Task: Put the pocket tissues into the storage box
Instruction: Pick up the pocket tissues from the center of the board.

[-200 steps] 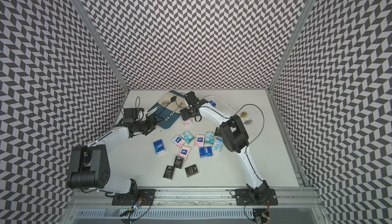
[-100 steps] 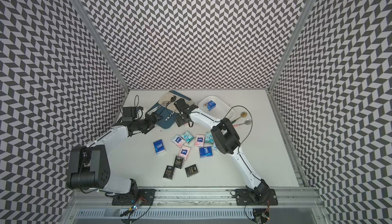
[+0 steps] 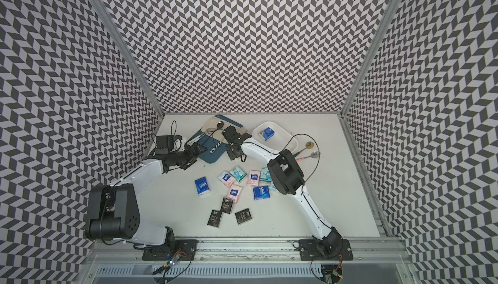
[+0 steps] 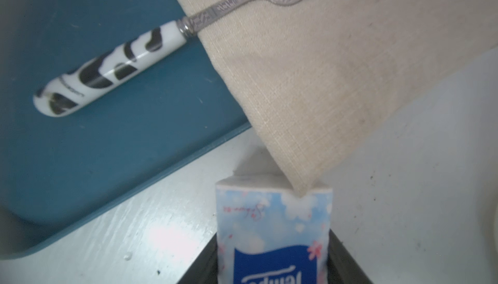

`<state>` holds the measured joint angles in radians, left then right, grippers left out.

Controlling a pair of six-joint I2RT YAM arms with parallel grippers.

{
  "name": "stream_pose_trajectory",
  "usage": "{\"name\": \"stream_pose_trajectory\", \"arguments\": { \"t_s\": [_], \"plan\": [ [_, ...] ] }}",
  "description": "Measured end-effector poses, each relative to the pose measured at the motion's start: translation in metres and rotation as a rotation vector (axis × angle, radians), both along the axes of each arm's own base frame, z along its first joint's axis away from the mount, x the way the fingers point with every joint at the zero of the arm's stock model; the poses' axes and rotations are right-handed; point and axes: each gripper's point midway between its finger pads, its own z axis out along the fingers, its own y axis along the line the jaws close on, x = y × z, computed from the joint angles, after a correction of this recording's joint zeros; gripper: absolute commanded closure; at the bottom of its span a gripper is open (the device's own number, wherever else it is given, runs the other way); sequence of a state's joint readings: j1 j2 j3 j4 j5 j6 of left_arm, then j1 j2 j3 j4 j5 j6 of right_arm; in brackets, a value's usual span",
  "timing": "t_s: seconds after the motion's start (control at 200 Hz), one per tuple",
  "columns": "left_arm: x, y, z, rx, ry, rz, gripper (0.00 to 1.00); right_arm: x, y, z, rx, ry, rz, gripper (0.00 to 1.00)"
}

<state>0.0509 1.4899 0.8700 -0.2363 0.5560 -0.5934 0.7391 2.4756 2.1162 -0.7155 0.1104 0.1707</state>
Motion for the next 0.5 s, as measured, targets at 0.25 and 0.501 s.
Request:
{"name": "stream_pose_trajectory", "arguments": {
  "t_s": [0.25, 0.501],
  "plan": [
    [0.0, -0.004, 0.0, -0.002, 0.002, -0.004, 0.0, -0.003, 0.001, 0.021, 0.091, 0.043, -0.052, 0.49],
    [0.008, -0.037, 0.019, 0.017, -0.048, -0.083, 0.0, 0.017, -0.031, 0.102, 0.271, 0.009, -0.189, 0.49]
  ]
}}
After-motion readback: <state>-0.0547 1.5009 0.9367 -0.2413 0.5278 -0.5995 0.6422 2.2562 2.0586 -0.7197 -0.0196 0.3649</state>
